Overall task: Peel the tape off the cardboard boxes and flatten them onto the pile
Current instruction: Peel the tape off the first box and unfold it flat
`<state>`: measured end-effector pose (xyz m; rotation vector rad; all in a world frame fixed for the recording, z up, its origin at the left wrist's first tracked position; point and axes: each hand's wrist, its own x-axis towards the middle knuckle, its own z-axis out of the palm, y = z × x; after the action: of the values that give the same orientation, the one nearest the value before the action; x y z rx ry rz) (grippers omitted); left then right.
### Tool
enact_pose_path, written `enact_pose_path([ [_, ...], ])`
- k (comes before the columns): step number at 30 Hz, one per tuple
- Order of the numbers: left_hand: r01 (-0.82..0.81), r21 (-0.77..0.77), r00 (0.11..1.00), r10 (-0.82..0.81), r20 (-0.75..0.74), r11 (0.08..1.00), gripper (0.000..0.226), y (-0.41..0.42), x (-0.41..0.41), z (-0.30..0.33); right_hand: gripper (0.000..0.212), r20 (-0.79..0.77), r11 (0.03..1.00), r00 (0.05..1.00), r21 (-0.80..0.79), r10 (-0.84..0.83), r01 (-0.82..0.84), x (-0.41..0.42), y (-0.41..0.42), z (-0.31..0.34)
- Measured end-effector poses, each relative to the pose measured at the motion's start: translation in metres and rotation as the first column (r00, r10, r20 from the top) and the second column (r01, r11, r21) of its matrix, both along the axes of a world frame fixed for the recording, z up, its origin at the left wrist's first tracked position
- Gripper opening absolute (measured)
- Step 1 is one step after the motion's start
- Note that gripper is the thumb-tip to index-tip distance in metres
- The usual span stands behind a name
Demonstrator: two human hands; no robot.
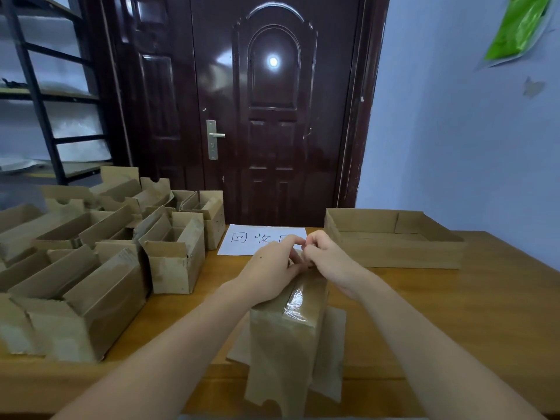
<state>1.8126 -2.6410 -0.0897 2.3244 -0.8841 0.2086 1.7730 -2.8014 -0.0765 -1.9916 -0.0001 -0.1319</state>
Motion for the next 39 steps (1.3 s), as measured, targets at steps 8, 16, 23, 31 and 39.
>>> enact_pose_path([
  [8,-0.108,-0.028,0.994,0.108,-0.004,0.994,0.012,-0.01,0.012,0.0,0.017,0.463,0.924,0.883,-0.297,-0.083,0.243,0.003,-0.006,-0.019],
  [16,-0.155,-0.154,0.988,0.151,-0.039,0.976,0.017,-0.015,0.006,-0.009,0.025,0.327,0.887,0.945,-0.437,0.003,0.149,0.0,-0.01,-0.02],
  [23,-0.17,-0.128,0.985,0.166,-0.044,0.977,0.026,-0.01,-0.003,-0.012,0.024,0.434,0.802,0.895,-0.568,0.103,0.183,0.0,-0.002,-0.02],
  [31,-0.322,-0.066,0.947,0.32,-0.034,0.945,0.024,-0.014,-0.008,-0.013,0.011,0.389,0.666,0.921,-0.681,-0.024,0.305,0.002,0.006,-0.012],
  [39,-0.265,-0.08,0.964,0.264,-0.026,0.961,0.027,-0.012,-0.005,-0.015,0.012,0.418,0.761,0.891,-0.516,-0.175,0.392,0.002,0.009,-0.021],
])
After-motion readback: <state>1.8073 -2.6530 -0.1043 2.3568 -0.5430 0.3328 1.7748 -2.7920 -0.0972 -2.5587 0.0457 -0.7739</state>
